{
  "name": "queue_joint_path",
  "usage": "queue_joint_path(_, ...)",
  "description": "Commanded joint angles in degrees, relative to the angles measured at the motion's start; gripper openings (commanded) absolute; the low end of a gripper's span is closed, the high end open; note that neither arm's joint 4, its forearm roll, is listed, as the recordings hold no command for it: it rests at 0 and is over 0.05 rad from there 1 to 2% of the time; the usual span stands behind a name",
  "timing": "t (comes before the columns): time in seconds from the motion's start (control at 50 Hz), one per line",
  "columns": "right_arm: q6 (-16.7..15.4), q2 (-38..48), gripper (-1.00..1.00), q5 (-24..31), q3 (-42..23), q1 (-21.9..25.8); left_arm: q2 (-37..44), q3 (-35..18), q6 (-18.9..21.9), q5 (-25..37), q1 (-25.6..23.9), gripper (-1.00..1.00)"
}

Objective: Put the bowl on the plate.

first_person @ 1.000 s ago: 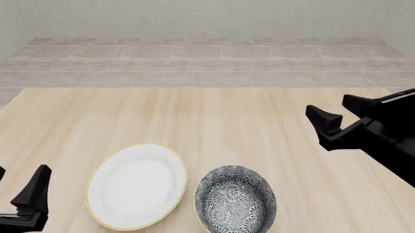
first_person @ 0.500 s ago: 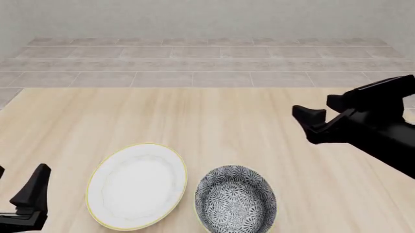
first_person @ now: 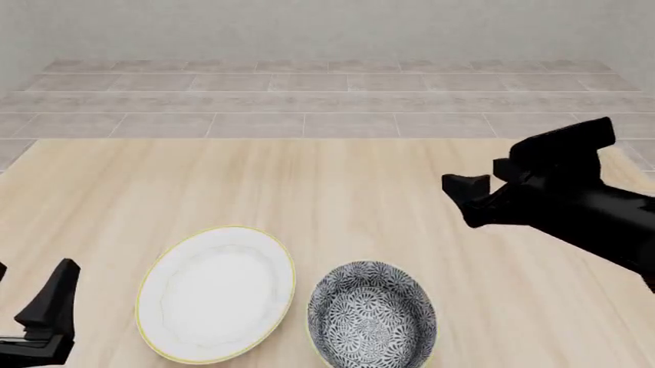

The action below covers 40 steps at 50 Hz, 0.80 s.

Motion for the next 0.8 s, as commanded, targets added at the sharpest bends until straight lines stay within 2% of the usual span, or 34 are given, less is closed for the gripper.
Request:
queue_joint_path(0.02, 1.0, 2.8, 1.0, 0.3, -0.5, 1.1, -0.3, -0.2, 0.2, 0.4, -0.1, 1.0)
queue_joint_path(0.28, 2.5, 5.1, 1.0, 1.1, -1.2, 2.9, -0.1, -0.1, 0.4, 0.0, -0.2, 1.0)
queue_joint_path(0.8, 3.1, 10.1, 1.0, -2.3, 2.5, 3.9, -0.5, 0.2, 0.7, -0.1, -0.4, 1.0)
